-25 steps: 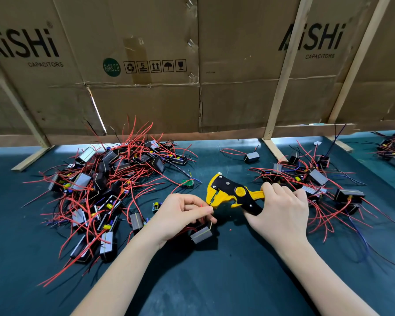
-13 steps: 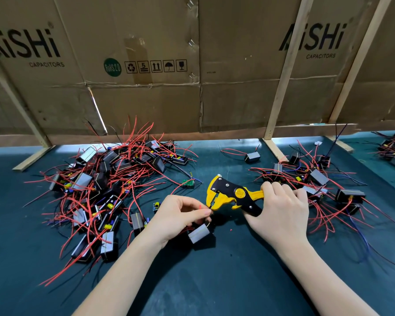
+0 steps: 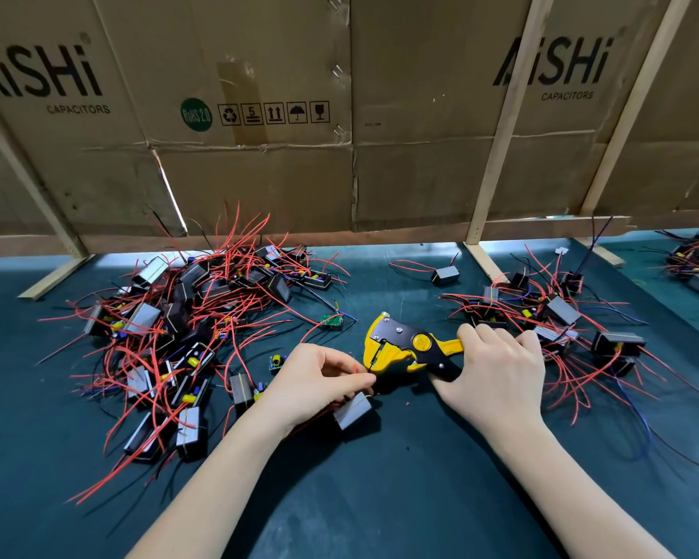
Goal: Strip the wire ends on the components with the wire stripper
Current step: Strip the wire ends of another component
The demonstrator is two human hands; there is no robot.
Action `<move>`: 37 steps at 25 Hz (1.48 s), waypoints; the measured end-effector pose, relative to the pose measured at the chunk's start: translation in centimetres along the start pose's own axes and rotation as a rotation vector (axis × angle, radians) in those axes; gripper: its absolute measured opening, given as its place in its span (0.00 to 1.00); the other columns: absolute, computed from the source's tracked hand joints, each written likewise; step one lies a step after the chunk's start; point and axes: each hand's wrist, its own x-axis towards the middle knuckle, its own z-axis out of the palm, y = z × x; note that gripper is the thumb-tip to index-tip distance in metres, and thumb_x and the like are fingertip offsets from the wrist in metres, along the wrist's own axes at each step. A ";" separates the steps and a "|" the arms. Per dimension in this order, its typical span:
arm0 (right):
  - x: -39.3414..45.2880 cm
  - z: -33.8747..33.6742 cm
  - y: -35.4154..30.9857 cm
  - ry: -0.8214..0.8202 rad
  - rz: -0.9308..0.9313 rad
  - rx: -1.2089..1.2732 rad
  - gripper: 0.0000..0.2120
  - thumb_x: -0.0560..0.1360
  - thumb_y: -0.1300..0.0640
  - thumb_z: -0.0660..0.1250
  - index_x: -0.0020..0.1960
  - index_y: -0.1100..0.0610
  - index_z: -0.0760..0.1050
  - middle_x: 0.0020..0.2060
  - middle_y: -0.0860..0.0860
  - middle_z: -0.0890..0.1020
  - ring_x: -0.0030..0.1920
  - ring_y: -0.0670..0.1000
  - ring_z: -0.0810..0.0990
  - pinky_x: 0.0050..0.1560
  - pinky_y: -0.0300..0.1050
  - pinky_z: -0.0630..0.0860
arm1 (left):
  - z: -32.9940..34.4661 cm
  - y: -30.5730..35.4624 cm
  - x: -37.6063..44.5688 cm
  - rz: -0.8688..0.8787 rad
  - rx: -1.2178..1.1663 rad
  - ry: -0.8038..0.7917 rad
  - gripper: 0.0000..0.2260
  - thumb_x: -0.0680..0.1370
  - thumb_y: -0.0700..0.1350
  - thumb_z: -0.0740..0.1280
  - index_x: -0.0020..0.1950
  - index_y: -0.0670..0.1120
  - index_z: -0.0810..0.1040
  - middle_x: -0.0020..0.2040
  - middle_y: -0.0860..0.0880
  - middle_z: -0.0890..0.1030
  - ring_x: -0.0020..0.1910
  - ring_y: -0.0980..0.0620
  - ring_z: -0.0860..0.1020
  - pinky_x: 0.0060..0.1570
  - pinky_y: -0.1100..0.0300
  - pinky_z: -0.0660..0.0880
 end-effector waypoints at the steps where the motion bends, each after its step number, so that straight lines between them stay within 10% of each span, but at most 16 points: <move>1: 0.0 0.0 0.0 -0.012 0.007 -0.001 0.24 0.58 0.41 0.76 0.33 0.57 0.69 0.27 0.52 0.73 0.29 0.57 0.74 0.39 0.50 0.60 | -0.1 0.0 0.0 -0.008 -0.010 -0.013 0.03 0.73 0.41 0.75 0.40 0.43 0.85 0.37 0.46 0.85 0.31 0.57 0.76 0.34 0.69 0.72; 18: 0.0 -0.1 -0.1 0.018 -0.005 0.002 0.22 0.62 0.38 0.66 0.38 0.58 0.71 0.32 0.52 0.74 0.34 0.58 0.73 0.42 0.51 0.63 | 0.3 0.1 0.2 -0.007 0.033 0.073 0.10 0.72 0.41 0.74 0.31 0.51 0.84 0.29 0.54 0.81 0.30 0.58 0.76 0.30 0.71 0.70; 37: -0.2 -0.1 -0.3 -0.067 0.006 0.006 0.24 0.57 0.40 0.77 0.33 0.56 0.68 0.27 0.51 0.74 0.30 0.57 0.75 0.40 0.50 0.60 | 0.5 0.5 -0.2 -0.021 -0.045 0.091 0.07 0.72 0.38 0.74 0.34 0.45 0.84 0.31 0.51 0.83 0.27 0.59 0.77 0.28 0.71 0.69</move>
